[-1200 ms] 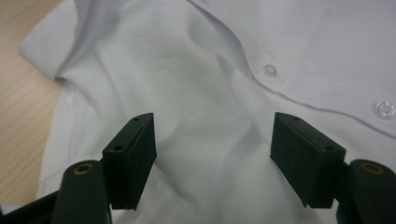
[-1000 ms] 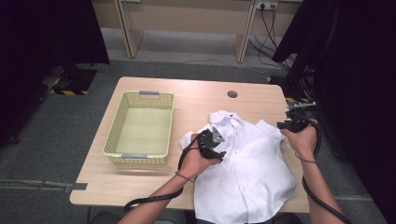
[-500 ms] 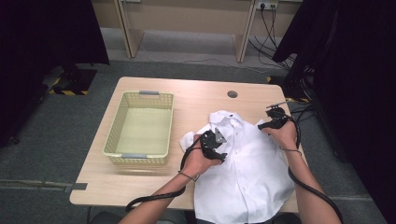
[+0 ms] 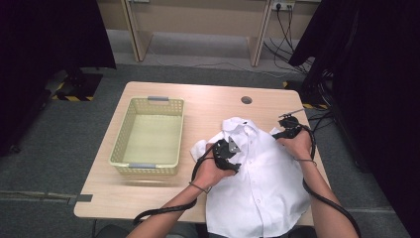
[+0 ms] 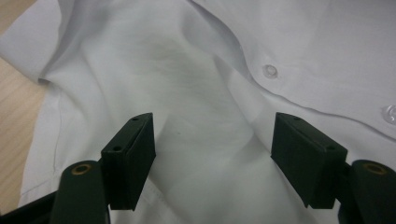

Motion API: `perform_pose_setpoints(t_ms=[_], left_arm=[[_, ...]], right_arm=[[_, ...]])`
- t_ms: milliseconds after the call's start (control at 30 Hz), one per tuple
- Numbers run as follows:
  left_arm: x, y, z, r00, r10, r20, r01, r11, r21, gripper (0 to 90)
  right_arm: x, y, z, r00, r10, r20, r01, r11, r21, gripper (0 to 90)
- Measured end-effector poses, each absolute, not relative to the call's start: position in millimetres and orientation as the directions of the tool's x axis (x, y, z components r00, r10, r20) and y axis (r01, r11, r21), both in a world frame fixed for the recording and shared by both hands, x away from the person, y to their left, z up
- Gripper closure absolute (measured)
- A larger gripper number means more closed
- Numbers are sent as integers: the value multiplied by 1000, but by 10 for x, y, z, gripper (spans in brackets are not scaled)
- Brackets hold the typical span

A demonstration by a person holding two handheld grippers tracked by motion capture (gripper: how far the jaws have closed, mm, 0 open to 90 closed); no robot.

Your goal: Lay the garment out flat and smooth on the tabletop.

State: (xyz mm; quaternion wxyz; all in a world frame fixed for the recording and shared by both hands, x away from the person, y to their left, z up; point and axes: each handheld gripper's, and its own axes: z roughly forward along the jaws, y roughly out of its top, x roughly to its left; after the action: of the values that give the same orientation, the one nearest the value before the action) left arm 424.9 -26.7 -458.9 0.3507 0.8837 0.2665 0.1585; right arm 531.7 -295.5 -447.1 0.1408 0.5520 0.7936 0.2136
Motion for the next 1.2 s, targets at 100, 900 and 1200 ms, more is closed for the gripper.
perform_pose_setpoints(t_ms=[100, 900, 1200], left_arm=[[4248, -270, -4597, 807, 582, 96, 359, -613, 703, 301], [4233, -295, -4660, 816, 569, 108, 357, -641, 679, 309], [4230, -299, -4661, 815, 569, 111, 356, -642, 679, 313]], right_arm=[[5299, -2969, -4474, -339, 940, 32, 821, 279, 498, 864], [5200, -3179, -3927, -262, 964, 34, 755, 183, 629, 900], [5121, -3457, -3729, -181, 983, 26, 715, 113, 689, 900]])
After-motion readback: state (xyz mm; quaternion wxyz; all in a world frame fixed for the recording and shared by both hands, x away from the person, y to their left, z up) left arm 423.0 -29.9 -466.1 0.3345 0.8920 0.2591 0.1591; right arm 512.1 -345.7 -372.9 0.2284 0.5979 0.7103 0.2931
